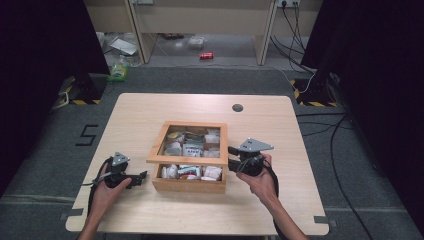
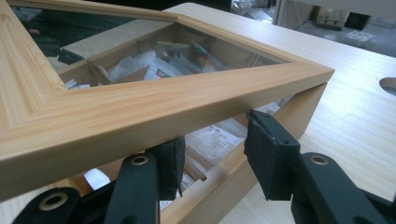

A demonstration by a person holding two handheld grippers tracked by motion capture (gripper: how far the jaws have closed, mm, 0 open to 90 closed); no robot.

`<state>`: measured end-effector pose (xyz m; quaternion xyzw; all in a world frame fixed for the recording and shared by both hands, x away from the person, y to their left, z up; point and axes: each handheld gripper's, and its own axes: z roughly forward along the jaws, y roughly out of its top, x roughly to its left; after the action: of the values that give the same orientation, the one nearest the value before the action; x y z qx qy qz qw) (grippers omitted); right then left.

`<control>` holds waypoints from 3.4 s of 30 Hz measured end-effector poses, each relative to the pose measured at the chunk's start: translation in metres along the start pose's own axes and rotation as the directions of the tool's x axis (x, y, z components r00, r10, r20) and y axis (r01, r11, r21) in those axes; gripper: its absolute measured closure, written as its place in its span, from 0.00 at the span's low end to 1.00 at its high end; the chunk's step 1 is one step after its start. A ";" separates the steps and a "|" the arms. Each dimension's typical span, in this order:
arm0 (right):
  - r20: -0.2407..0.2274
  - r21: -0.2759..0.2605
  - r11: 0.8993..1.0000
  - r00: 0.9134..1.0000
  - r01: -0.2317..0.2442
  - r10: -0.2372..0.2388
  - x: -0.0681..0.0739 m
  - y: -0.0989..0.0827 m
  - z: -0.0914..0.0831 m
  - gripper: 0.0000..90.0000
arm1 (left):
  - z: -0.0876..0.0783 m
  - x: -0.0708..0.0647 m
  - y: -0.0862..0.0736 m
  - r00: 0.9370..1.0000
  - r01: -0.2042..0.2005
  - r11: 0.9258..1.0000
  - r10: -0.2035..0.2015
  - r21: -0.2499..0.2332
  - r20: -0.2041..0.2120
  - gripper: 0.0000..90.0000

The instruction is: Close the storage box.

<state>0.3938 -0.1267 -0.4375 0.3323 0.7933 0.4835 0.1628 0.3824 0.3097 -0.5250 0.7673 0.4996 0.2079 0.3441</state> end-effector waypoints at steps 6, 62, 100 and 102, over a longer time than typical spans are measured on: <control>-0.003 0.010 1.000 1.000 0.007 -0.007 0.001 -0.005 0.002 0.64 | 0.000 0.000 0.000 1.000 0.000 1.000 0.000 0.000 0.000 0.06; 0.045 0.035 0.992 0.992 -0.121 0.119 -0.013 -0.049 -0.030 0.46 | -0.001 0.000 -0.001 1.000 0.001 1.000 -0.001 0.001 -0.001 0.06; 0.203 0.153 0.960 0.958 -0.234 0.201 -0.035 -0.109 -0.086 0.29 | -0.001 0.000 -0.001 1.000 0.001 1.000 -0.001 0.000 0.000 0.06; 0.212 0.162 0.959 0.957 -0.234 0.198 -0.036 -0.110 -0.086 0.28 | -0.001 0.000 -0.001 1.000 0.001 1.000 -0.001 0.000 0.000 0.06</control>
<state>0.3291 -0.2425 -0.4948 0.4765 0.7740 0.3877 0.1534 0.3805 0.3101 -0.5250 0.7672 0.4999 0.2075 0.3441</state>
